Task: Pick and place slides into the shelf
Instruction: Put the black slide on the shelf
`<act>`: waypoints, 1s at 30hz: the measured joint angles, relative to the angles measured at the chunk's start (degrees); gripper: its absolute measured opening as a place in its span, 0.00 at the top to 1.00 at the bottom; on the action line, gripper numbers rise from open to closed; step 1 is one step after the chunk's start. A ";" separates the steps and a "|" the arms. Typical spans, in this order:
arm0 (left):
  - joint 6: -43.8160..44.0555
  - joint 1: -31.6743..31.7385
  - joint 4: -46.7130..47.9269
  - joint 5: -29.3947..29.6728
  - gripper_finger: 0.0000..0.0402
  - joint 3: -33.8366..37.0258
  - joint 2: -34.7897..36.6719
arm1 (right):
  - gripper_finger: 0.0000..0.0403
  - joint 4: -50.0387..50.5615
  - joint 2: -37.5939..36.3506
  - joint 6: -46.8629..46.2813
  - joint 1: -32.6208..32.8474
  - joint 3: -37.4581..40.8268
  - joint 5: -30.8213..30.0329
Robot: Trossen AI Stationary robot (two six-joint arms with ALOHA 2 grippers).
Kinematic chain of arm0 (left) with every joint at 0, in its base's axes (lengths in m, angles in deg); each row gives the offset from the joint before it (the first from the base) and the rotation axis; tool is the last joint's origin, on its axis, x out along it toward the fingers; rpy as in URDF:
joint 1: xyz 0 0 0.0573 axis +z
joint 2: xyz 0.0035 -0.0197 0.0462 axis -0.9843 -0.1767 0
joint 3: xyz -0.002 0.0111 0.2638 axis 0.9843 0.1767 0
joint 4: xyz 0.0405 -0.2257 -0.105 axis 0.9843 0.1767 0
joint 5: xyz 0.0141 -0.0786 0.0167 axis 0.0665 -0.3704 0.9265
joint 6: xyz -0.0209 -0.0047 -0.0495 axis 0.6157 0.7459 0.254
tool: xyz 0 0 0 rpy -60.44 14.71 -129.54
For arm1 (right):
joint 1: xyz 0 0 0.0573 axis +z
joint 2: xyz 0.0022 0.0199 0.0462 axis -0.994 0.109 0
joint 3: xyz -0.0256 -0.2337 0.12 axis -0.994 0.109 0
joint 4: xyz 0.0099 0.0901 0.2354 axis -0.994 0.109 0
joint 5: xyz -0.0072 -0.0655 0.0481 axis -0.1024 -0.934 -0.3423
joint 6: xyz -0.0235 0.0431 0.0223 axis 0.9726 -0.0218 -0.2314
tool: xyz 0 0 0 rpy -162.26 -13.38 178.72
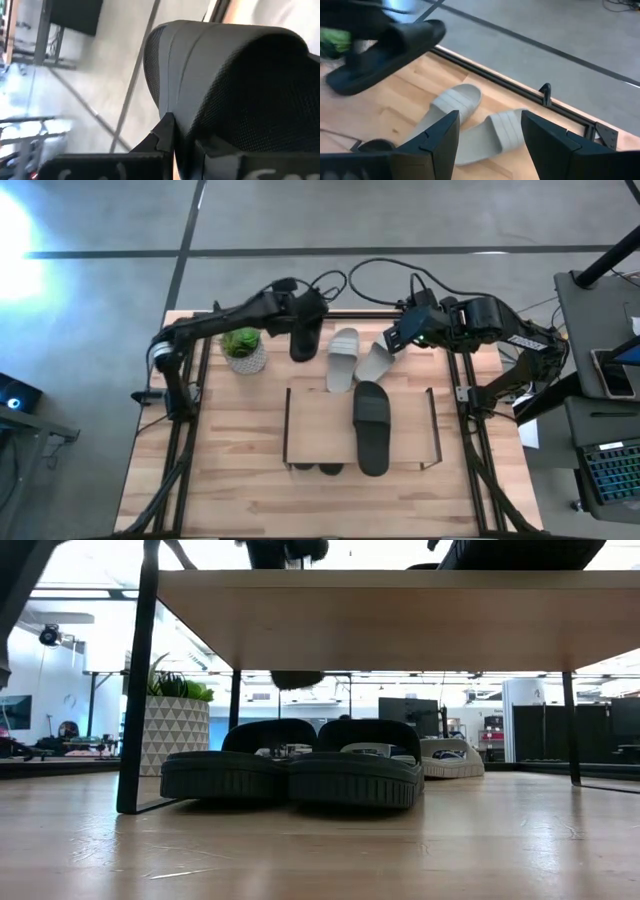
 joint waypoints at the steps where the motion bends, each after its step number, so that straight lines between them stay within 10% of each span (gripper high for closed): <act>1: 1.52 -1.71 1.13 -0.04 1.00 -0.75 0.86 | 0.49 0.02 -0.04 -0.61 -0.15 0.00 -0.61; 12: 12.20 -23.84 9.45 4.66 1.00 -7.94 0.37 | 0.49 -0.05 -0.15 -6.20 -1.49 -0.26 -3.54; 30: 43.23 -34.63 30.25 -5.49 1.00 -30.28 -18.78 | 0.49 0.21 -1.28 4.10 -1.46 -0.26 3.27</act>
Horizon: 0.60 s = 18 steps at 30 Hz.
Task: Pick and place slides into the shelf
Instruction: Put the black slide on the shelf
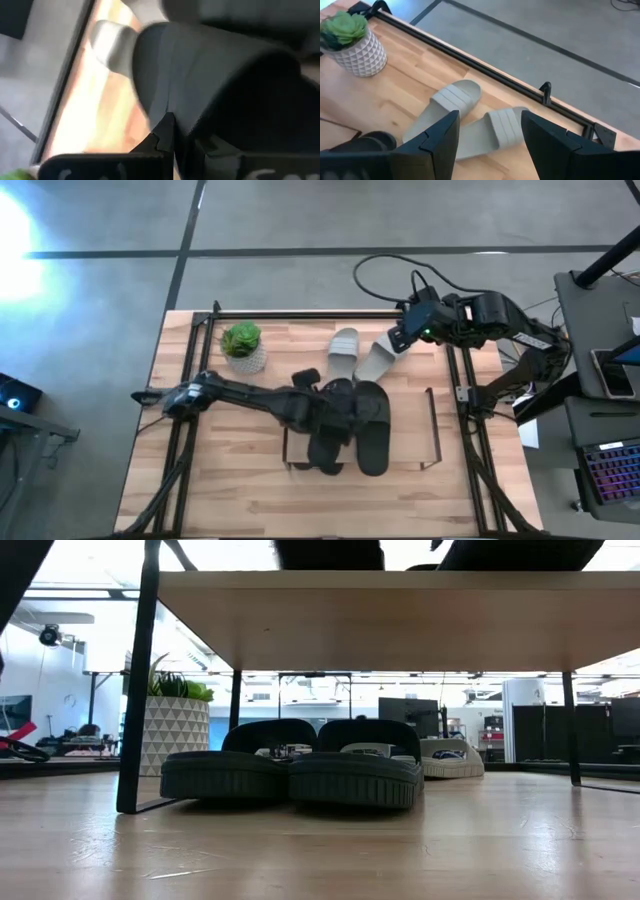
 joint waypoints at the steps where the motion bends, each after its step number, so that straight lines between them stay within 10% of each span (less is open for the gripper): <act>1: 1.86 -0.61 0.71 0.22 1.00 0.75 0.04 | 0.49 0.00 -0.19 0.41 0.00 0.01 0.29; 18: 3.62 -2.28 -5.67 1.52 0.95 1.74 -0.33 | 0.49 0.48 -1.38 1.94 0.13 0.52 4.62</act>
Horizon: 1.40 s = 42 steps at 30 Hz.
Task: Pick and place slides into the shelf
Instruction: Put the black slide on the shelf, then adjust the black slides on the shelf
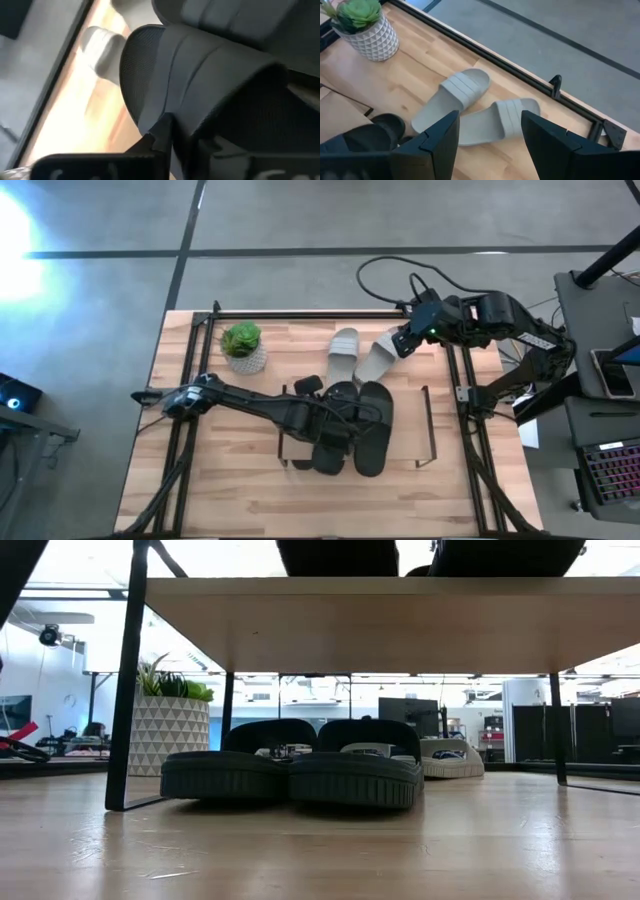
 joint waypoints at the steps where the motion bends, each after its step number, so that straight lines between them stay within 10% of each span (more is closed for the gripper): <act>1: -0.09 -0.03 -0.08 -0.50 0.93 -0.10 0.00 | 0.49 0.00 0.00 0.04 0.00 0.08 0.00; 22: -0.44 0.29 -1.12 -8.25 0.56 -0.69 6.28 | 0.49 2.72 -0.01 1.70 0.11 0.81 2.89; 36: -6.37 -3.30 -0.08 -17.47 0.59 13.52 20.92 | 0.53 2.70 -0.50 -2.50 11.25 11.41 18.09; 42: -10.98 -4.69 -12.07 -24.53 0.90 28.30 25.54 | 0.76 2.73 -1.76 -8.98 21.03 18.47 19.01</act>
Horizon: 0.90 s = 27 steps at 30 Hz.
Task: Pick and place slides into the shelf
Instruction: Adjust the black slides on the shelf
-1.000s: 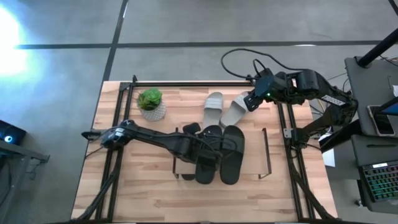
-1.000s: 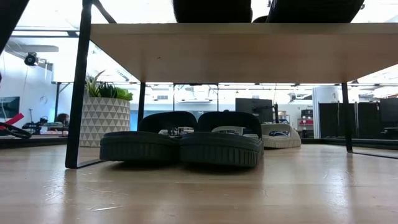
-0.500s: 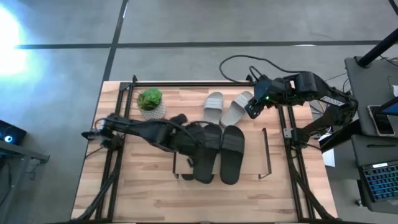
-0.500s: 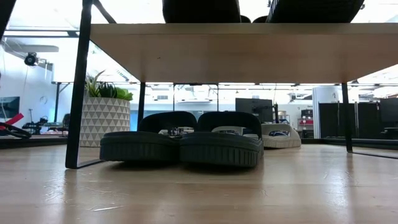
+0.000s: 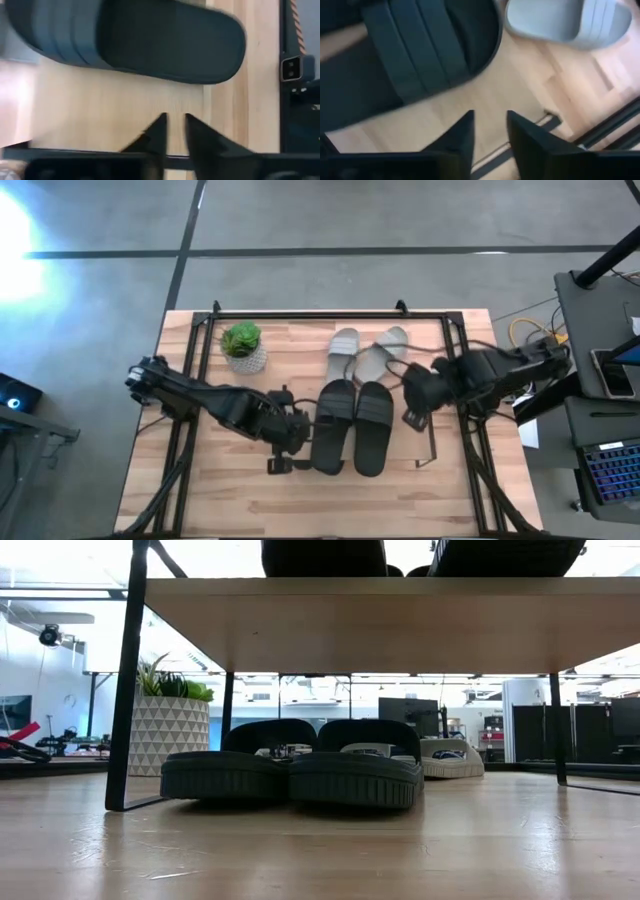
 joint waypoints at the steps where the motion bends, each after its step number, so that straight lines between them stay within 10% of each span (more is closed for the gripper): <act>1: -0.16 0.00 -1.63 -0.08 0.95 2.15 0.48 | 0.81 -0.04 -0.42 -1.72 1.28 1.10 -0.25; 6: -3.53 0.04 -11.97 -0.17 0.97 9.76 1.79 | 0.97 -0.04 -2.07 -10.97 6.01 5.74 -0.36; 27: -4.41 2.32 -27.77 -8.44 1.00 16.05 -2.43 | 0.97 -1.11 -1.35 -22.35 17.86 8.37 1.40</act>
